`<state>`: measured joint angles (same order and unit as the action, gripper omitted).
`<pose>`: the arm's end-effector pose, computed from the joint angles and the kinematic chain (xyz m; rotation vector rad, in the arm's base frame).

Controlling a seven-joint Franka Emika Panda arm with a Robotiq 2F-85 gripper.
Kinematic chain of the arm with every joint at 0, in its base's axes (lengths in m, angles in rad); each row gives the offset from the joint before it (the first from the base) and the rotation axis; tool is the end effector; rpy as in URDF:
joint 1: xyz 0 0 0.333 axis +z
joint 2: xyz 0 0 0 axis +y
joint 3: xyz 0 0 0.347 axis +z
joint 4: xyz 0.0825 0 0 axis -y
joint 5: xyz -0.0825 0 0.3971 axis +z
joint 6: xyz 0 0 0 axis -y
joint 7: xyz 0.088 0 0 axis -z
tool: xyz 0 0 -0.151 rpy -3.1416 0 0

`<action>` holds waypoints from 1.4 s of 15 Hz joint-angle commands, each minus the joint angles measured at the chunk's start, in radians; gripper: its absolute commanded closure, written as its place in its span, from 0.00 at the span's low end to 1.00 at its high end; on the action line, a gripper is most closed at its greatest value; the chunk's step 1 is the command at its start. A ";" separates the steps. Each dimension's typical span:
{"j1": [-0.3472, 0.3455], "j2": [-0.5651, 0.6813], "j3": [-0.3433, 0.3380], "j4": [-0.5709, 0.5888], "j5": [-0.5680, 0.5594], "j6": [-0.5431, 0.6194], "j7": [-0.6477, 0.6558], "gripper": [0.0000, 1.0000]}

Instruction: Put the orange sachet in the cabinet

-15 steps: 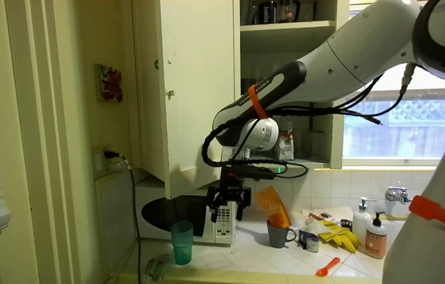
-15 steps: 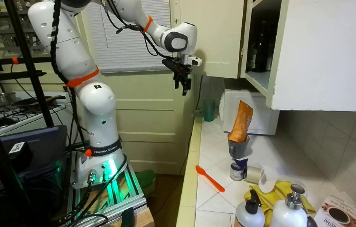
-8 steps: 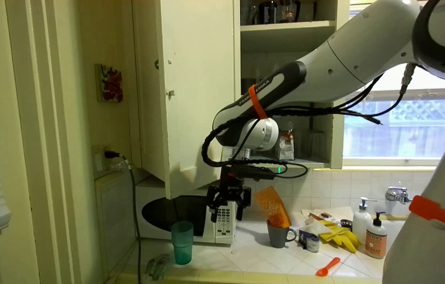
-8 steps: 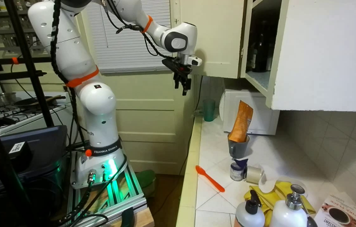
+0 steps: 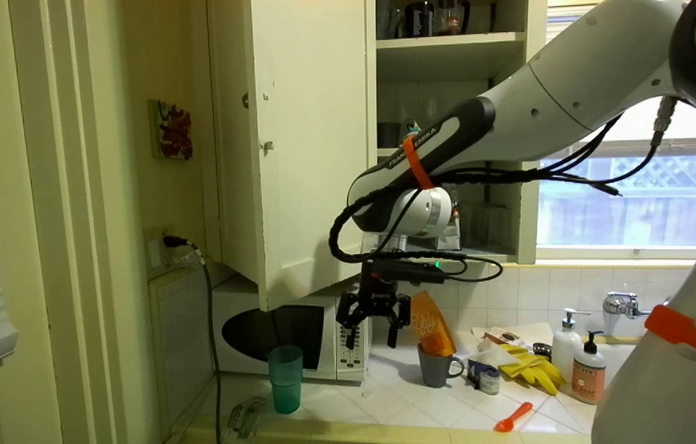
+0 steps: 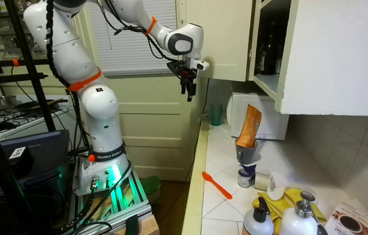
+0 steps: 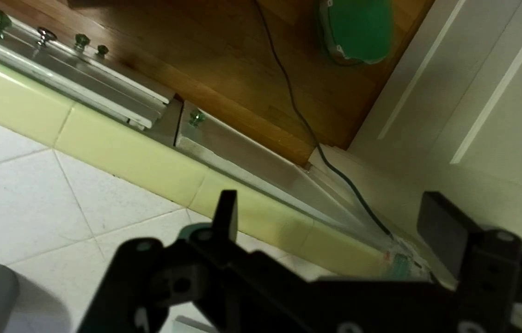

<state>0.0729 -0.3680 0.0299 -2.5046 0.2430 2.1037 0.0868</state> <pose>0.4117 0.0629 0.3912 -2.9434 0.1672 0.0746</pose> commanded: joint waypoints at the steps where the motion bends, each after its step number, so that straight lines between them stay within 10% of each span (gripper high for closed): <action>1: -0.053 -0.169 0.012 -0.146 -0.033 0.006 0.108 0.00; 21: -0.230 -0.182 -0.005 -0.172 -0.449 0.097 0.074 0.00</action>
<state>-0.1260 -0.5895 0.0344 -2.6639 -0.1252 2.1254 0.1763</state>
